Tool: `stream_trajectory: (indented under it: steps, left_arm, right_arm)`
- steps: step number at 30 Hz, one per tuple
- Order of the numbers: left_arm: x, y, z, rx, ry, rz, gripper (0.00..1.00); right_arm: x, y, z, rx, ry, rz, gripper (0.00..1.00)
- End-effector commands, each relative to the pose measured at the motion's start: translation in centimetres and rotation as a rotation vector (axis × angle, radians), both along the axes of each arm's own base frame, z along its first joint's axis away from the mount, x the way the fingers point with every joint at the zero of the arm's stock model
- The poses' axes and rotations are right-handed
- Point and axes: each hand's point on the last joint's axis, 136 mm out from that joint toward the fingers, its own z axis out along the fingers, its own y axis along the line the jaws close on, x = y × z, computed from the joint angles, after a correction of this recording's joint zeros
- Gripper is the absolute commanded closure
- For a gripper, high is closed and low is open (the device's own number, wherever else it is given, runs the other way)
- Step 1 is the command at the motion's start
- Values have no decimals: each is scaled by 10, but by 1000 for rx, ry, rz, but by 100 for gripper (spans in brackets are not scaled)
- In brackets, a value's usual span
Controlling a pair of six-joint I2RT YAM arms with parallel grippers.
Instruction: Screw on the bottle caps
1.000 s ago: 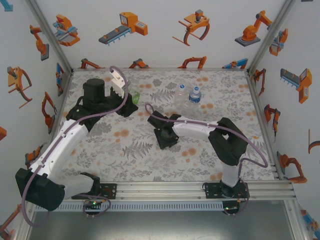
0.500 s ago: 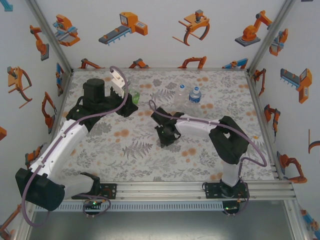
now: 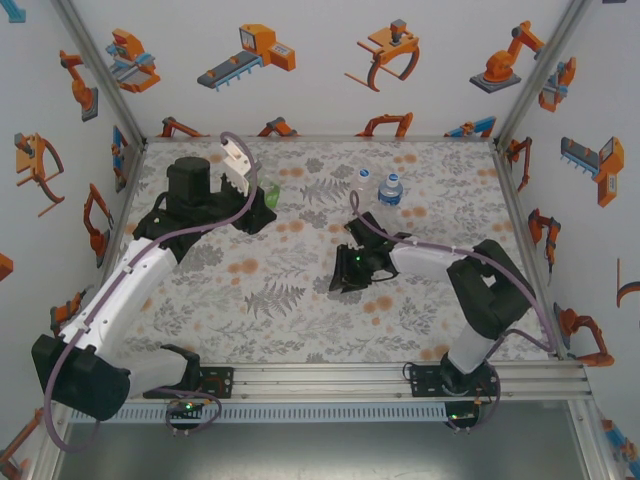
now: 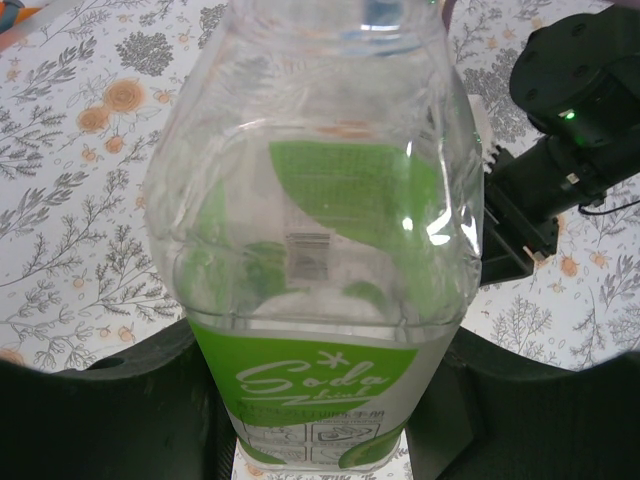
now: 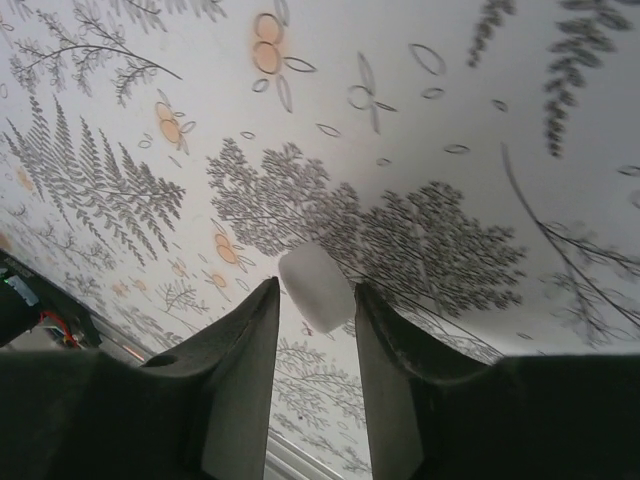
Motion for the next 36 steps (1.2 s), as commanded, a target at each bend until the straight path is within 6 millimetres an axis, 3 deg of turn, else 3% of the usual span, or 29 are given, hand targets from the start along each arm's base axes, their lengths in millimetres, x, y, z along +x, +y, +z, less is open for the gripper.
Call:
stream_trajectory:
  steps: [1,6,12,17,24,28,36]
  left_arm:
    - [2,-2,6,-7,-7,-8,95]
    - [1,-2,3,14,-8,-1,95]
    - [-5,-3,1,70,-16,-9,95]
    - [-15,0,0,101,4,-14,95]
    - [-25,14,-13,138,-6,25,95]
    - [-23,16,-22,150,-6,34,95]
    - [-23,13,-21,155,-1,19,95]
  right_arm:
    - [-2,-15,-5,-39,3,-44,61]
    - [0,-27,3,-99,-27,-65,60]
    - [4,-32,27,-178,-133,-20,60]
    - [9,-24,42,-251,-244,33,58]
    - [8,2,52,-299,-346,162,53]
    - [7,12,50,-310,-362,226,53]
    - [2,27,42,-299,-382,295,53]
